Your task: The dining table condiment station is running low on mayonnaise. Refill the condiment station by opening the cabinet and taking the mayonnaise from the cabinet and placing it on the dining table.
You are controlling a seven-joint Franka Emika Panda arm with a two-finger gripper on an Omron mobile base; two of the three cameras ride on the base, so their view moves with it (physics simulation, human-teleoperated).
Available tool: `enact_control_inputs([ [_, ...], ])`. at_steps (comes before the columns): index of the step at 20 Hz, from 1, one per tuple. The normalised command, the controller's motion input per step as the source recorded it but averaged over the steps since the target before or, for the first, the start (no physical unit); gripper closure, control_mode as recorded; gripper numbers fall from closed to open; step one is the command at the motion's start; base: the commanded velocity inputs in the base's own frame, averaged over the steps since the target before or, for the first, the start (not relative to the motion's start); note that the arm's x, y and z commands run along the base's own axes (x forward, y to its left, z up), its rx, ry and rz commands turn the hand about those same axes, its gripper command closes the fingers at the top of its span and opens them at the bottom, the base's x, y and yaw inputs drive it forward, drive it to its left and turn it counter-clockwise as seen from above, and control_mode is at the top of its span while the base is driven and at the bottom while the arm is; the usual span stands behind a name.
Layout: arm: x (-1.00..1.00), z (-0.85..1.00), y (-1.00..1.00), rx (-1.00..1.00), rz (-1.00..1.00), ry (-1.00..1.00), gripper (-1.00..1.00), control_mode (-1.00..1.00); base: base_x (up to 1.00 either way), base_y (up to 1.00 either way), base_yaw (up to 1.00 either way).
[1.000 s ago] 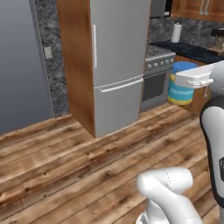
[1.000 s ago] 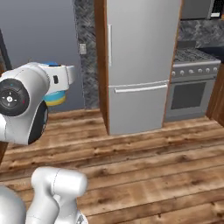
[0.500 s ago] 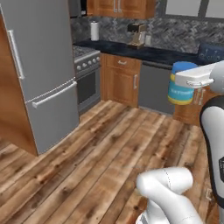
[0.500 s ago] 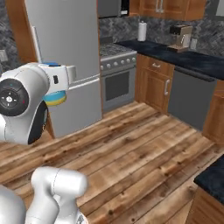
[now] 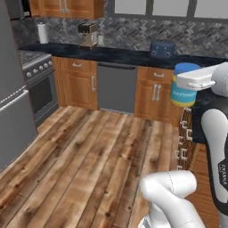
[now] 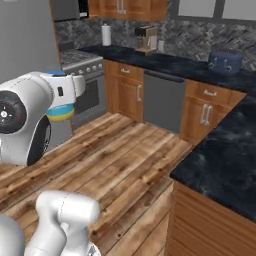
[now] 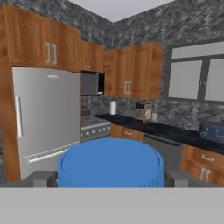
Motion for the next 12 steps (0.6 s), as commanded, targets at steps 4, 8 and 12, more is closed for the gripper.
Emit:
enact_control_inputs([
  [4, 0.0, 0.0, 0.0, 0.0, 0.0, 0.0, 1.0, 1.0, -0.19, -1.0, -0.23],
  [8, 0.0, 0.0, 0.0, 0.0, 0.0, 0.0, 1.0, 1.0, -0.46, -1.0, -0.2],
  [12, 0.0, 0.0, 0.0, 0.0, 0.0, 0.0, 1.0, 1.0, -0.61, -1.0, -0.2],
])
